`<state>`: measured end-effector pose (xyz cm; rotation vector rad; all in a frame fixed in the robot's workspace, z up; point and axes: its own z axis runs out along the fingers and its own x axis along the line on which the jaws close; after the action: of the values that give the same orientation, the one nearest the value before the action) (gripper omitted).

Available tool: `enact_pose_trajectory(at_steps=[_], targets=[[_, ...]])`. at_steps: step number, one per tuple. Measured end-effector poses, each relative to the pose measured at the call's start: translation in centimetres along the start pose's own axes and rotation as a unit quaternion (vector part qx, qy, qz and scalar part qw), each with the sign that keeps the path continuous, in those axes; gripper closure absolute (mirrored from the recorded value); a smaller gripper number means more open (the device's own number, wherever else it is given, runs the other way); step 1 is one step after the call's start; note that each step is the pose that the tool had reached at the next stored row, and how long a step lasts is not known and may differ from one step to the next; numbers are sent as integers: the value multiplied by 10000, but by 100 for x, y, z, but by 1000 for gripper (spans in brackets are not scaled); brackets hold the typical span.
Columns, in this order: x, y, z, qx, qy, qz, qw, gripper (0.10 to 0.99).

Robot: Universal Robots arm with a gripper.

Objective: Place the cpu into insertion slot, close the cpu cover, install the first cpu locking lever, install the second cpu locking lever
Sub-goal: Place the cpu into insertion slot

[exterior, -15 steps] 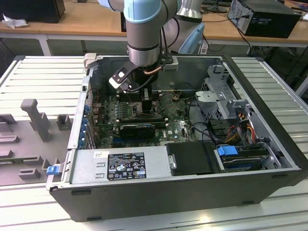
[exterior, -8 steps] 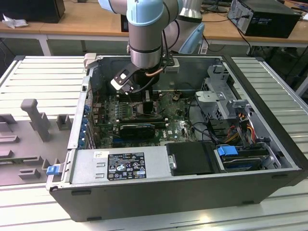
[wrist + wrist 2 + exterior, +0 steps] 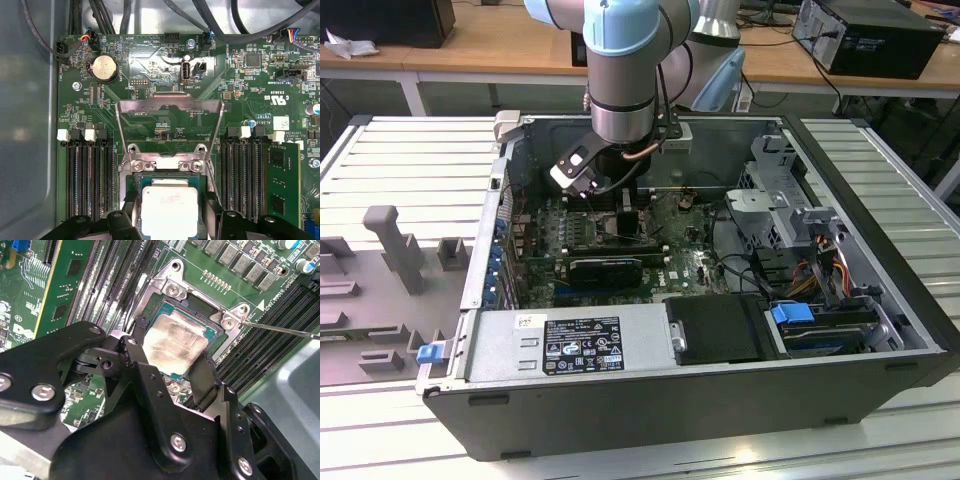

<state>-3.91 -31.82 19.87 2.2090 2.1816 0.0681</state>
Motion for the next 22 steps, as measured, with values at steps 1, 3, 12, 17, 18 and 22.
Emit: enact_pose_trajectory(at_steps=[1, 3, 12, 17, 18, 22], targets=[[0, 0, 0, 0, 0, 0, 10000, 467], [3, 2, 0, 0, 0, 0, 10000, 467], [5, 15, -228, 0, -3, 0, 10000, 549], [6, 21, -322, 0, -4, 0, 10000, 914], [6, 21, -332, 0, -5, 0, 10000, 976], [6, 24, -376, 0, -5, 0, 10000, 976]])
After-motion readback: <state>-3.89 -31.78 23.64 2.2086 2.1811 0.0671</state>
